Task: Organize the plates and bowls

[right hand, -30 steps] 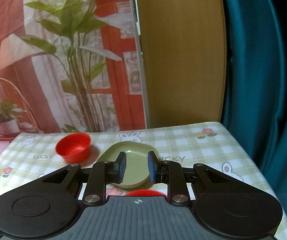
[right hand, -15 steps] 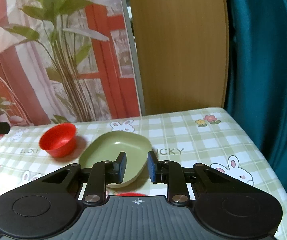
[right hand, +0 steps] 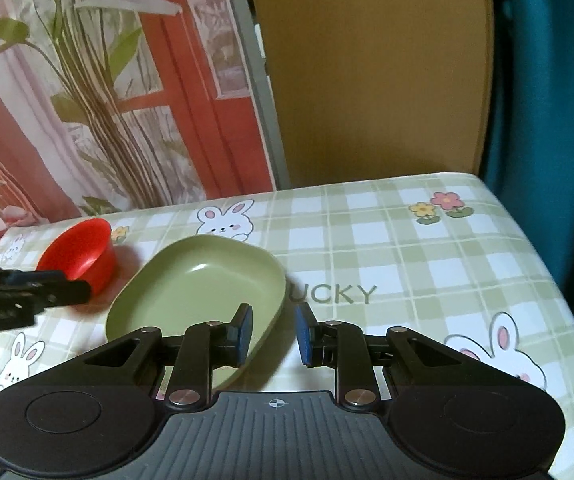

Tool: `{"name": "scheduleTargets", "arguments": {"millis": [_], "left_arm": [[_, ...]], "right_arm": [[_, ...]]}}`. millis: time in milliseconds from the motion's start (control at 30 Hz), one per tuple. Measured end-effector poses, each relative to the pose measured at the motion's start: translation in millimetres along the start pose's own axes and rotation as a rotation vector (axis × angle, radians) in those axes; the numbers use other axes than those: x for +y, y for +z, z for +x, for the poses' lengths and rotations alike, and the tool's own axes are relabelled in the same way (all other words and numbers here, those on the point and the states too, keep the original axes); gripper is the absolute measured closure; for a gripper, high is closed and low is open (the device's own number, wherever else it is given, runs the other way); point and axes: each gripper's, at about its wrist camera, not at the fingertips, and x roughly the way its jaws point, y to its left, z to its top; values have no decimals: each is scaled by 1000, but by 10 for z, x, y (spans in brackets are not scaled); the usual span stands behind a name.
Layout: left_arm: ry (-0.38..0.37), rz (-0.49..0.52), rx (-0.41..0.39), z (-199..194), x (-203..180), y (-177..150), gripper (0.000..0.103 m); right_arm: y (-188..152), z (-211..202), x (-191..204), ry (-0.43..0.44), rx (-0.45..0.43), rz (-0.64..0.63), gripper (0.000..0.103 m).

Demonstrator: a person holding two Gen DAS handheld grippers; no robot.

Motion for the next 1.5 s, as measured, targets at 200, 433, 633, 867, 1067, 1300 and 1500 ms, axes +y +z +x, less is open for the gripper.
{"name": "scheduleTargets", "arguments": {"millis": [200, 433, 633, 867, 1067, 1300, 1500], "left_arm": [[4, 19, 38, 221, -28, -5, 60], [4, 25, 72, 379, -35, 2, 64], [-12, 51, 108, 441, -95, -28, 91], [6, 85, 104, 386, -157, -46, 91], [6, 93, 80, 221, -176, -28, 91], [32, 99, 35, -52, -183, 15, 91], [66, 117, 1, -348, -244, -32, 90]], "right_arm": [[54, 253, -1, 7, 61, -5, 81], [51, 406, -32, 7, 128, 4, 81], [59, 473, -43, 30, 154, -4, 82], [58, 524, -26, 45, 181, -12, 90], [77, 445, -20, 46, 163, -12, 91], [150, 219, 41, 70, 98, -30, 92], [194, 14, 158, 92, 57, -28, 92]]}}
